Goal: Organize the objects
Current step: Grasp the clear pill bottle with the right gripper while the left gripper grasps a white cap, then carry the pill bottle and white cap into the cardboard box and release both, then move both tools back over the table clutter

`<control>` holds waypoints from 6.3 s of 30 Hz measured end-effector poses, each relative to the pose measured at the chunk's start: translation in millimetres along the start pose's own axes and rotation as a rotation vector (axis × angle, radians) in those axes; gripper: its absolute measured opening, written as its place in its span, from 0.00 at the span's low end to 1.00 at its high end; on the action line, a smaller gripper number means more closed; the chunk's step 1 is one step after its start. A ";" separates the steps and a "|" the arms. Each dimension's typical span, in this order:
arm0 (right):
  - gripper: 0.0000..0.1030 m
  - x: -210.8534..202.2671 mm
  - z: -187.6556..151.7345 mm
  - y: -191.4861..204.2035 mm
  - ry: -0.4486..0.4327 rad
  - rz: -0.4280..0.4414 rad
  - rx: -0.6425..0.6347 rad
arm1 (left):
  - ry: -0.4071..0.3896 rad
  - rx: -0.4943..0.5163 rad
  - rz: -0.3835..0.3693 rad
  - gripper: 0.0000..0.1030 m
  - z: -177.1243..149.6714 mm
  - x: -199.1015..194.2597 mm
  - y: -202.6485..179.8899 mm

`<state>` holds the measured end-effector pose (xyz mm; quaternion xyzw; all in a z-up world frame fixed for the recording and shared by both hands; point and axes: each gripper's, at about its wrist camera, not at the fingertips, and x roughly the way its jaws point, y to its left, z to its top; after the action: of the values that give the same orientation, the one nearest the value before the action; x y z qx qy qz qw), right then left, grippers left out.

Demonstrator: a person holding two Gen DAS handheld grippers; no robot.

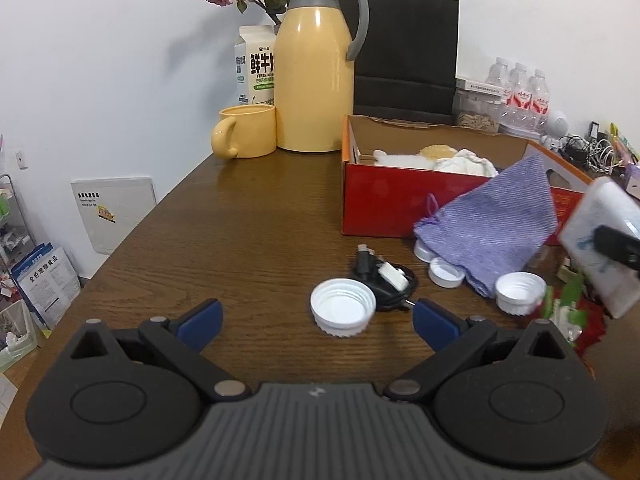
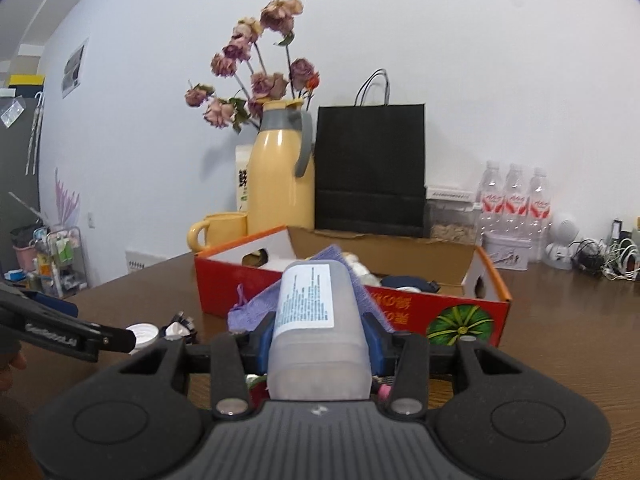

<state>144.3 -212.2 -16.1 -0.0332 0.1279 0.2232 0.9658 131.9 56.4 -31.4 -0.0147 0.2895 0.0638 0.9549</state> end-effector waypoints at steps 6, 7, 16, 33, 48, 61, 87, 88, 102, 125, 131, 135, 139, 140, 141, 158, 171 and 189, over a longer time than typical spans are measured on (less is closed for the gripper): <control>0.41 -5.9 -0.4 -13.8 -0.012 -0.035 0.023 | 0.023 0.000 0.002 1.00 4.2 14.7 1.3; 0.41 -6.9 -0.9 -16.2 -0.013 -0.042 0.024 | 0.026 0.003 0.000 1.00 4.8 16.5 1.0; 0.41 -10.5 -3.8 -34.2 -0.012 -0.086 0.045 | 0.061 0.021 -0.009 1.00 8.4 31.8 1.3; 0.41 -10.1 -5.1 -30.9 -0.007 -0.083 0.032 | 0.037 0.056 -0.068 0.40 2.8 25.5 -6.2; 0.41 -9.1 -5.6 -27.7 -0.010 -0.083 0.026 | -0.006 0.044 -0.087 0.40 7.8 14.5 -9.4; 0.41 -11.9 31.4 -18.9 -0.100 -0.030 0.000 | -0.171 0.096 -0.152 0.40 55.3 -12.1 -40.0; 0.41 175.3 72.4 -87.0 0.075 -0.080 0.175 | -0.181 -0.016 -0.142 0.40 139.5 122.7 -101.0; 0.41 181.6 70.6 -90.2 0.086 -0.081 0.191 | -0.171 -0.016 -0.147 0.40 139.2 126.7 -101.1; 0.62 192.2 61.2 -110.2 0.137 -0.153 0.263 | -0.188 -0.003 -0.106 0.88 133.4 127.4 -99.6; 0.89 155.4 78.8 -103.1 0.065 -0.183 0.210 | -0.250 -0.025 -0.082 1.00 135.3 97.1 -91.7; 0.90 127.9 86.3 -89.0 0.059 -0.154 0.147 | -0.253 0.008 -0.082 1.00 130.2 69.9 -84.1; 0.97 103.0 83.6 -78.2 0.079 -0.146 0.093 | -0.240 0.004 -0.090 1.00 119.2 47.2 -70.6; 0.98 72.9 72.1 -67.4 0.108 -0.110 0.054 | -0.213 0.009 -0.080 1.00 100.2 26.3 -55.7; 0.98 64.6 67.7 -64.9 0.119 -0.103 0.046 | -0.203 0.013 -0.078 1.00 93.9 21.0 -52.3; 0.98 57.8 64.0 -62.9 0.129 -0.098 0.039 | -0.196 0.018 -0.076 1.00 87.7 16.5 -49.1; 0.99 -20.4 -12.6 -31.5 0.287 -0.035 0.059 | -0.073 0.024 -0.081 1.00 -11.4 -40.3 -12.8; 0.96 -18.8 -29.3 7.7 0.338 0.049 0.002 | -0.060 0.021 -0.112 1.00 -24.2 -49.3 -15.3; 0.20 -15.3 -30.3 30.6 0.334 0.124 -0.084 | -0.045 0.000 -0.119 1.00 -30.1 -48.4 -8.1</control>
<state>110.5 -195.0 -41.5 -0.1021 0.2786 0.2790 0.9133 76.5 41.0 -29.7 -0.0303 0.2664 0.0074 0.9634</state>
